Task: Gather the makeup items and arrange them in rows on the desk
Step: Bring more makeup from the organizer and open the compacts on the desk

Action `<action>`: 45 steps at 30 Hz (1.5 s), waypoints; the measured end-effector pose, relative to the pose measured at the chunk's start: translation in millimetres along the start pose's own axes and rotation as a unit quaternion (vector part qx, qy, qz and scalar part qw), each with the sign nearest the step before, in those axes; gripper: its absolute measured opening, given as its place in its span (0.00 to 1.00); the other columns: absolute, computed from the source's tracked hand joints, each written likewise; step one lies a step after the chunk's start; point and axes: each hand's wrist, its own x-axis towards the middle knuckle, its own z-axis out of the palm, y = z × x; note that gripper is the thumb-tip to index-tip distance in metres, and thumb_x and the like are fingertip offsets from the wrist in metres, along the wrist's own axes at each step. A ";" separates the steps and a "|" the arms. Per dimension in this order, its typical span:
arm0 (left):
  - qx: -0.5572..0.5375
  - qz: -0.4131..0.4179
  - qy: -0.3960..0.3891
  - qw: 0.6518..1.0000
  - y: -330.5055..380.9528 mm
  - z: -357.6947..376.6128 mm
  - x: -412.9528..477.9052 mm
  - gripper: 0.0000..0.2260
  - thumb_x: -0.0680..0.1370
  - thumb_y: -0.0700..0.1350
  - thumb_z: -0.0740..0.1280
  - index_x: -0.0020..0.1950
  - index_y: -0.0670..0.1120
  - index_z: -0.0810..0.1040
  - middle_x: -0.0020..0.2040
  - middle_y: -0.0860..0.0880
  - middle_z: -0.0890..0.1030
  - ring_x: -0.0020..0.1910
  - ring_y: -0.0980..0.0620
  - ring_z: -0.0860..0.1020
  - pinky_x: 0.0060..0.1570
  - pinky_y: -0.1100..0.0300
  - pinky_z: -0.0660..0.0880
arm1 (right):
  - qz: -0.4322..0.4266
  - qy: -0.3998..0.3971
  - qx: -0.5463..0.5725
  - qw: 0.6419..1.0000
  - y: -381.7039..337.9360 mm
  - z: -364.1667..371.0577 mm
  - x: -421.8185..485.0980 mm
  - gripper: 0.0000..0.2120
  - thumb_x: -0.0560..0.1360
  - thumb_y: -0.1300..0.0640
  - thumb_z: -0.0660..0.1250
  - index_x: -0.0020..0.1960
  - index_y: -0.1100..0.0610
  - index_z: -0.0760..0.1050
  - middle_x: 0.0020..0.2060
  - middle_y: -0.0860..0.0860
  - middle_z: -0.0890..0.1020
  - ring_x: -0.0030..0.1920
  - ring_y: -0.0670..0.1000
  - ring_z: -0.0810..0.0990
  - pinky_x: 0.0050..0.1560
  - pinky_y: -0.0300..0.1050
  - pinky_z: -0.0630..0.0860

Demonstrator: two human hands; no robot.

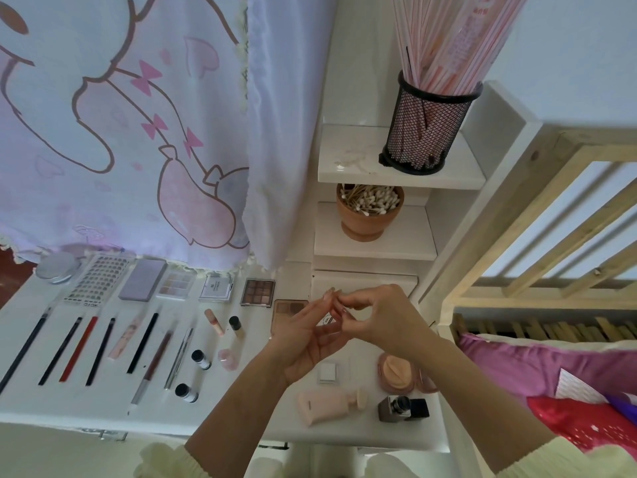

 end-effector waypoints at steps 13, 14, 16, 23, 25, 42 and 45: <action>0.038 -0.090 -0.001 0.995 11.9 -3.8 7.9 0.22 0.75 0.52 0.67 0.63 0.39 0.74 0.46 0.36 0.80 0.35 0.48 0.79 0.28 0.65 0.73 | 0.121 0.047 0.180 0.975 15.1 -23.0 11.0 0.07 0.73 0.63 0.71 0.49 0.53 0.84 0.39 0.44 0.86 0.42 0.44 0.85 0.46 0.35 0.79; 0.048 -0.096 -0.005 0.994 13.9 -4.2 10.0 0.22 0.74 0.52 0.67 0.62 0.39 0.74 0.45 0.37 0.80 0.33 0.49 0.77 0.28 0.65 0.71 | 0.138 0.045 0.196 0.970 17.7 -25.4 12.5 0.07 0.73 0.63 0.71 0.50 0.55 0.83 0.38 0.45 0.86 0.41 0.45 0.85 0.45 0.35 0.80; 0.069 -0.106 -0.008 0.992 17.3 -5.6 13.3 0.21 0.73 0.52 0.67 0.60 0.39 0.74 0.44 0.37 0.80 0.31 0.51 0.75 0.27 0.66 0.69 | 0.173 0.033 0.210 0.962 23.8 -29.7 15.3 0.07 0.75 0.63 0.70 0.52 0.58 0.82 0.38 0.49 0.86 0.41 0.49 0.86 0.43 0.38 0.81; 0.122 -0.117 0.068 0.983 22.4 -12.3 46.3 0.16 0.80 0.52 0.62 0.61 0.41 0.74 0.51 0.34 0.81 0.32 0.49 0.79 0.25 0.65 0.72 | 0.238 0.043 0.149 0.959 41.5 -26.9 22.7 0.04 0.76 0.62 0.69 0.46 0.58 0.82 0.37 0.57 0.85 0.36 0.50 0.84 0.40 0.42 0.81; 0.138 -0.098 0.095 0.981 20.3 -13.5 53.8 0.15 0.81 0.52 0.62 0.58 0.41 0.75 0.49 0.36 0.82 0.38 0.46 0.83 0.29 0.63 0.75 | 0.246 0.070 0.099 0.962 49.3 -20.7 23.5 0.05 0.76 0.61 0.68 0.47 0.60 0.83 0.37 0.55 0.85 0.34 0.48 0.83 0.43 0.45 0.81; 0.265 -0.107 0.179 0.941 -41.0 -34.3 92.5 0.08 0.79 0.45 0.64 0.51 0.42 0.78 0.44 0.45 0.78 0.44 0.50 0.77 0.41 0.62 0.76 | 0.336 -0.010 -0.164 0.928 89.6 45.3 19.7 0.06 0.79 0.60 0.58 0.47 0.59 0.71 0.43 0.55 0.78 0.48 0.56 0.80 0.52 0.47 0.75; 0.257 -0.130 0.175 0.942 -43.8 -33.2 95.1 0.06 0.79 0.45 0.65 0.45 0.43 0.77 0.40 0.47 0.76 0.40 0.51 0.75 0.39 0.62 0.74 | 0.329 -0.033 -0.204 0.921 91.2 50.8 20.2 0.05 0.79 0.62 0.57 0.45 0.56 0.68 0.46 0.55 0.80 0.51 0.56 0.80 0.62 0.52 0.72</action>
